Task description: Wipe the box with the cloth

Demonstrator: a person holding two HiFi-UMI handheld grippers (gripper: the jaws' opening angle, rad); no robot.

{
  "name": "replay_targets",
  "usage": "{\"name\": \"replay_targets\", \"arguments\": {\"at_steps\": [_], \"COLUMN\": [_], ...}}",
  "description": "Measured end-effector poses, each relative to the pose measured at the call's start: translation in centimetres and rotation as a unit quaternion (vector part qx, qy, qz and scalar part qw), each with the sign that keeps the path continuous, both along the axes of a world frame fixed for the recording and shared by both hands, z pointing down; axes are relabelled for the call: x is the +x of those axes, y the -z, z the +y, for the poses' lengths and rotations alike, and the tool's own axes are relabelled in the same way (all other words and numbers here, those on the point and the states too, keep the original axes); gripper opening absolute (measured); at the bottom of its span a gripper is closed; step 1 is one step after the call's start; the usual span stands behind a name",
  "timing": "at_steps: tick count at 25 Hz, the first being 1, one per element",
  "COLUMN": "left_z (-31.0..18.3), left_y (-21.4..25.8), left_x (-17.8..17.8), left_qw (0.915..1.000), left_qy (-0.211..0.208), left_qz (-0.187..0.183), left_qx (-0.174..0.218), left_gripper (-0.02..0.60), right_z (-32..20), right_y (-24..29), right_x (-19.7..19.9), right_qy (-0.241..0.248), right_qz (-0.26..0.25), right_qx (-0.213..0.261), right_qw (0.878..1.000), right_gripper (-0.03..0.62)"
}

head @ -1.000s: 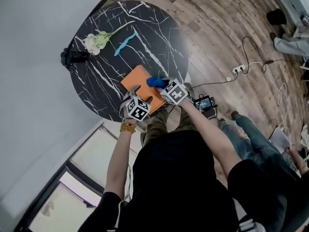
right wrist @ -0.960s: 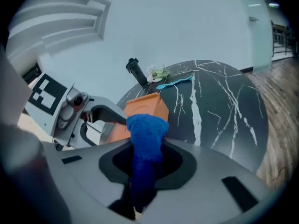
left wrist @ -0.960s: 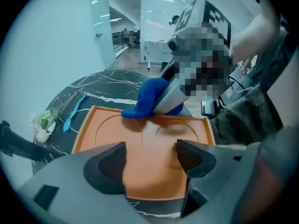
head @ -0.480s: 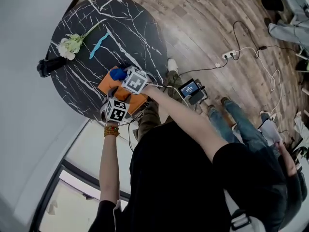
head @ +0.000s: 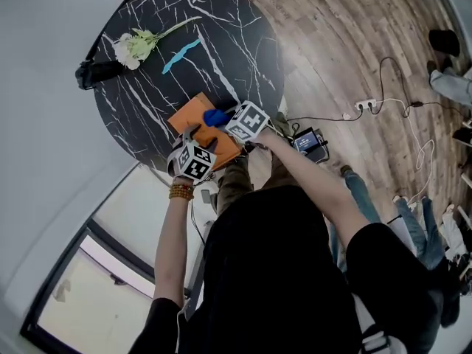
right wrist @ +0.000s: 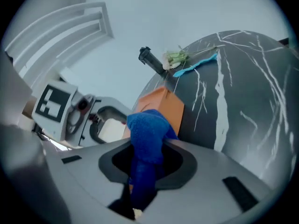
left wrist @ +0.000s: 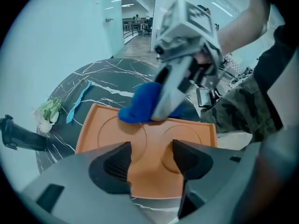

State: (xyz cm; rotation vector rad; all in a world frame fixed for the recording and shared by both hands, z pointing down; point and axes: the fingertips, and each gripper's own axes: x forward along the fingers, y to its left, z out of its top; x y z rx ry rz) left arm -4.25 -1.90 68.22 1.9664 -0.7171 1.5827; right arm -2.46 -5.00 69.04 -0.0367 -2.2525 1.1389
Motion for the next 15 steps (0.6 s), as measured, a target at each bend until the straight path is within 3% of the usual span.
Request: {"name": "replay_targets", "arguments": {"at_steps": [5,10,12,13,14,15], "left_z": [0.0,-0.3,0.2,0.7,1.6,3.1], "left_y": [-0.1,0.0,0.7,1.3,2.0,2.5], "left_x": [0.1,0.1,-1.0,-2.0,-3.3,-4.6], "left_qw": [1.0000,0.9997,0.9953,0.9868,0.9709,0.9471], "left_qy": [0.001,0.019,0.091,0.154,0.230,0.311], "left_qz": [0.006,0.008,0.005,0.010,0.022,0.038], "left_qx": [0.006,0.015,0.033,0.049,0.064,0.070], "left_gripper": [0.285,0.282,0.288,0.289,0.290,0.290], "right_z": [-7.5,-6.7,-2.3,0.5,3.1,5.5], "right_y": [0.7,0.8,0.6,0.5,0.4,0.4], "right_x": [-4.9,-4.2,-2.1,-0.9,0.4,1.5], "right_qy": [0.008,-0.018,0.003,0.022,0.043,0.063], "right_qz": [-0.019,-0.007,0.004,0.010,0.017,0.025], "right_qx": [0.013,0.007,0.004,-0.006,-0.019,-0.032], "right_qw": [1.000,1.000,1.000,1.000,0.999,0.997], "right_gripper": [0.087,0.086,0.084,0.084,0.084,0.084]}}
